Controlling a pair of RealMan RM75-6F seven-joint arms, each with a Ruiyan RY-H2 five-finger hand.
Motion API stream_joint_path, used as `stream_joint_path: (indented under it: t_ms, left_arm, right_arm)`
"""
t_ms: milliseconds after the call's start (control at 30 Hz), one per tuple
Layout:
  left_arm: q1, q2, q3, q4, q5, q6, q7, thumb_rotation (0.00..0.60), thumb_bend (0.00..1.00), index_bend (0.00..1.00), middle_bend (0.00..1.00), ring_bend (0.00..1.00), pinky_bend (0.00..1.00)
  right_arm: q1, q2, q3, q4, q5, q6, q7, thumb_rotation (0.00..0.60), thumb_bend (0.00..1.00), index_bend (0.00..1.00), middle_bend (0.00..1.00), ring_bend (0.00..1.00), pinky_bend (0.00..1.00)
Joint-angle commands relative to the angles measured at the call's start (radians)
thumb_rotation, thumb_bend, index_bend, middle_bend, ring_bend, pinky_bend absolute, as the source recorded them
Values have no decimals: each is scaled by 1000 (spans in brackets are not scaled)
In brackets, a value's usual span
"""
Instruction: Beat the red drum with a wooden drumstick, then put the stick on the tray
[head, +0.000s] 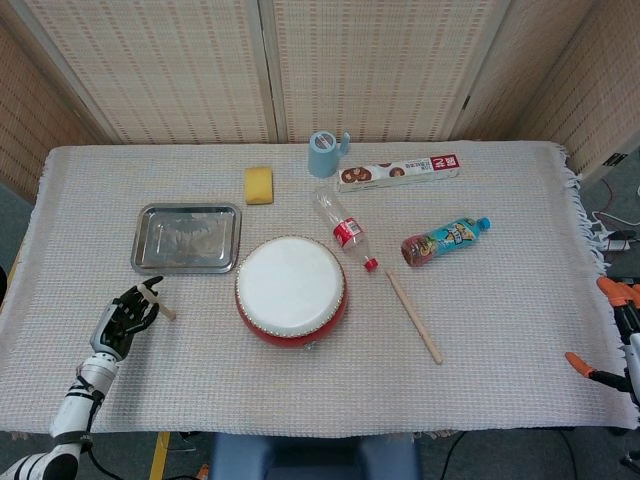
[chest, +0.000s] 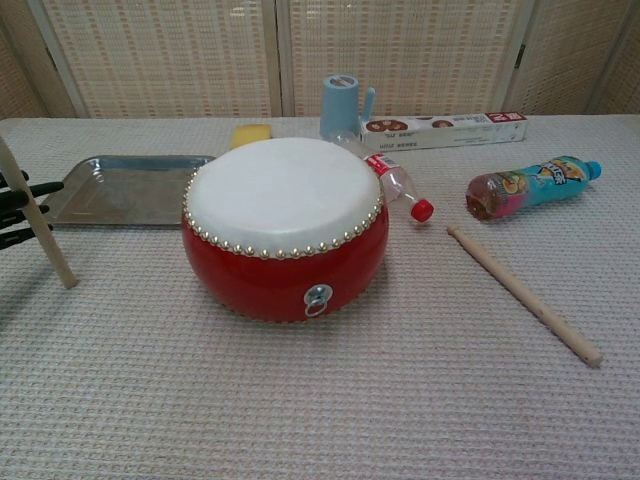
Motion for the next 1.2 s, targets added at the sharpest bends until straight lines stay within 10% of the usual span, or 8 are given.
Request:
stream_joint_path:
  t_ms: [33, 1200]
  left_arm:
    - [-7, -6, -2, 5, -7, -3, 4, 600, 415, 526, 210, 31, 69]
    - [-5, -97, -74, 61, -184, -30, 21, 600, 448, 523, 381, 255, 238]
  right_arm:
    - [1, 7, 4, -8, 1, 2, -9, 600, 111, 45, 87, 48, 73]
    - [-2, 14, 5, -6, -1, 5, -3, 600, 111, 45, 87, 48, 66]
